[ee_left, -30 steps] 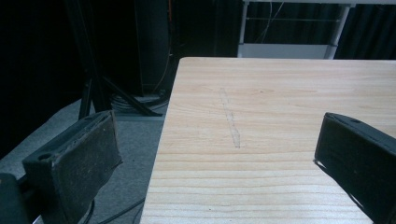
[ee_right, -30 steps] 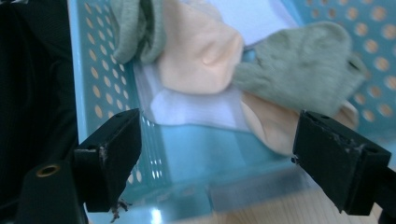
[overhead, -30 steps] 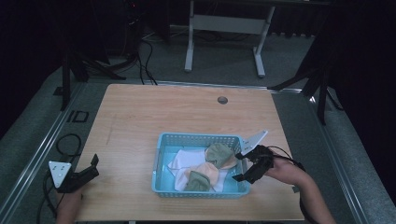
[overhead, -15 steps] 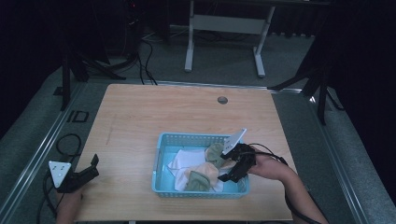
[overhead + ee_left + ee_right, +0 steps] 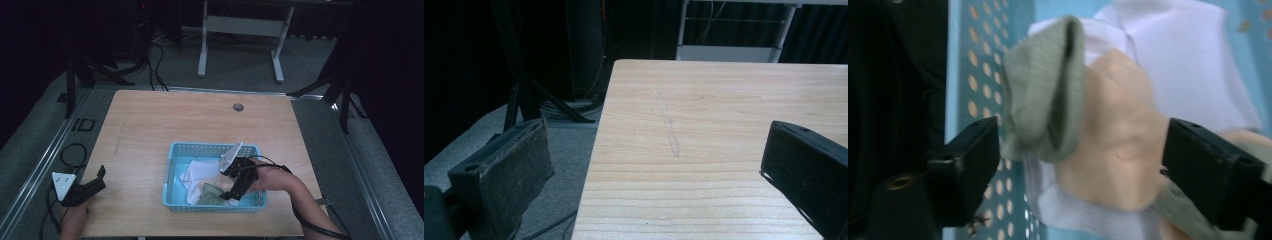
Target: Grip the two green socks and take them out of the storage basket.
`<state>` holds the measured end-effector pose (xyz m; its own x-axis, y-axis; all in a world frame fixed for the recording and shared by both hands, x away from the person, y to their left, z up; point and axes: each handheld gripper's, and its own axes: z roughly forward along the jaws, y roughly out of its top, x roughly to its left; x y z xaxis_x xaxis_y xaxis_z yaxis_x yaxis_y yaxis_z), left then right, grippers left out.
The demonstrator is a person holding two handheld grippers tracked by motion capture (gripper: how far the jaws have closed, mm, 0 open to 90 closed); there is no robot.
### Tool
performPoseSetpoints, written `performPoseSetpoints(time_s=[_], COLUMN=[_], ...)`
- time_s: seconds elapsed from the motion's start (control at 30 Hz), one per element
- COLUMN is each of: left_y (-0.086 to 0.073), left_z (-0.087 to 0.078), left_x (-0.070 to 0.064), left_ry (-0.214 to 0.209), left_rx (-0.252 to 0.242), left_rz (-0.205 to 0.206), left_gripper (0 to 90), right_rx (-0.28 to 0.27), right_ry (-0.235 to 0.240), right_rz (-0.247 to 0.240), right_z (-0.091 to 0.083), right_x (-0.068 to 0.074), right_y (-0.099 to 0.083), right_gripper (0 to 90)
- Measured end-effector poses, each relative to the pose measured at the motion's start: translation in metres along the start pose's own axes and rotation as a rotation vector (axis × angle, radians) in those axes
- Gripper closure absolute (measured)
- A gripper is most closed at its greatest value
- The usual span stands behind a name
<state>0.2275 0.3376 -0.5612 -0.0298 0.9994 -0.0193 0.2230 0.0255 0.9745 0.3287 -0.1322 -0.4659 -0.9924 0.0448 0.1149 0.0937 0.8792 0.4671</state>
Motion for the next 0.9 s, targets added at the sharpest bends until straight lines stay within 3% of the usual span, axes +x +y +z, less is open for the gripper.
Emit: performPoseSetpoints(time_s=[0.17,0.2,0.27,0.37,0.43,0.47,0.5,0.53,0.57,0.67,0.9], left_y=[0.0,0.0,0.0,0.0,0.0,0.0,0.0,0.0,0.0,0.0,0.0], left_z=[0.0,0.0,0.0,0.0,0.0,0.0,0.0,0.0,0.0,0.0,0.0], left_x=[0.0,0.0,0.0,0.001,0.001,0.001,0.001,0.001,0.001,0.001,0.0], left_ry=[-0.001,-0.002,-0.003,-0.004,-0.005,-0.005,-0.005,-0.006,-0.006,-0.006,-0.007], left_rx=[0.001,0.001,0.001,0.002,0.002,0.002,0.002,0.003,0.002,0.003,0.003], left_rz=[-0.003,-0.004,-0.004,-0.005,-0.004,-0.004,-0.004,-0.004,-0.004,-0.004,-0.004], left_gripper=[0.4,0.4,0.4,0.4,0.4,0.4,0.4,0.4,0.4,0.4,0.4], right_rx=[0.016,0.023,0.028,0.054,0.076,0.092,0.092,0.095,0.095,0.088,0.053], right_ry=[0.032,0.051,0.058,0.071,0.079,0.072,0.072,0.073,0.073,0.079,0.058], right_rz=[-0.036,-0.038,-0.046,-0.055,-0.061,-0.079,-0.079,-0.086,-0.086,-0.092,-0.102], right_z=[0.008,0.011,0.013,0.019,0.022,0.023,0.023,0.021,0.021,0.015,-0.004], right_x=[0.003,0.004,0.005,0.006,0.007,0.009,0.009,0.01,0.01,0.012,0.013], right_y=[0.011,0.015,0.016,0.02,0.021,0.022,0.022,0.023,0.023,0.025,0.027], right_gripper=[23.2,28.7,29.3,37.3,49.8,62.3,62.3,69.7,69.7,81.2,82.9])
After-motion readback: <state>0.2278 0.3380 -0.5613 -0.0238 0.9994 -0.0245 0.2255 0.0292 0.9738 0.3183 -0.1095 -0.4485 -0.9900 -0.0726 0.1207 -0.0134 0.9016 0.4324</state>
